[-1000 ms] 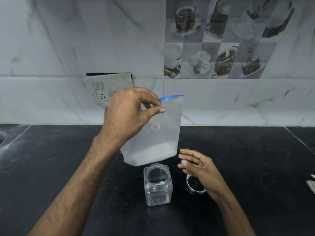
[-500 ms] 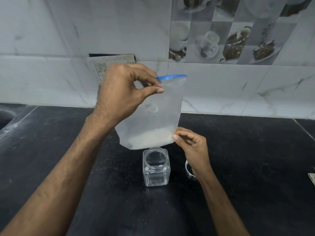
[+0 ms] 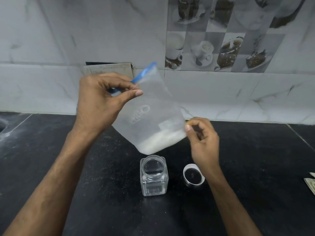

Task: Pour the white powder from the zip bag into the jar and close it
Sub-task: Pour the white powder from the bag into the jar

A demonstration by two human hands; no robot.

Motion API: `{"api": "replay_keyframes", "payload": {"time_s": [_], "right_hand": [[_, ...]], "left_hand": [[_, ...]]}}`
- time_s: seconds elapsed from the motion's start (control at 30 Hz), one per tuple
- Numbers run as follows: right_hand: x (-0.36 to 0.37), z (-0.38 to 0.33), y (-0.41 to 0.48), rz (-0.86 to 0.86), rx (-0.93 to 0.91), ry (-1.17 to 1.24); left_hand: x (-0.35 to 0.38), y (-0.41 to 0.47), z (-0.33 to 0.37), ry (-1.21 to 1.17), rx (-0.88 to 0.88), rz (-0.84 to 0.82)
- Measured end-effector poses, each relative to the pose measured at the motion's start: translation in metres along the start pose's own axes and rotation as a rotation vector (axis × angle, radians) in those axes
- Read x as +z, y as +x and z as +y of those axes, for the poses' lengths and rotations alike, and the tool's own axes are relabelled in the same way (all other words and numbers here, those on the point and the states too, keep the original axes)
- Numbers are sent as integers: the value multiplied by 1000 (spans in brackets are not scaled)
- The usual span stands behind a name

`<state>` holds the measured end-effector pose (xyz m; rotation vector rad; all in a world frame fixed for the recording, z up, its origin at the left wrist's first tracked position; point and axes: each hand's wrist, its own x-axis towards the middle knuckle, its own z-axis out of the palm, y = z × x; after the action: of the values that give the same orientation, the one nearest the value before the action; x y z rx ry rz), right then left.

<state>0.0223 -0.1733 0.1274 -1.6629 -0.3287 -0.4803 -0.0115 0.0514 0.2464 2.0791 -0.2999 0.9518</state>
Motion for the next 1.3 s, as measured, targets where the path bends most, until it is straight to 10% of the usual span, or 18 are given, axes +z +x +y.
{"api": "replay_keyframes", "payload": {"time_s": [0.87,1.3], "right_hand": [[-11,-18,18,99,-50,-59],[-27,18,11,134,408,319]], "left_hand": [[12,-13,-14,-146,-106,43],[35,-19,-6,-190,-61,12]]}}
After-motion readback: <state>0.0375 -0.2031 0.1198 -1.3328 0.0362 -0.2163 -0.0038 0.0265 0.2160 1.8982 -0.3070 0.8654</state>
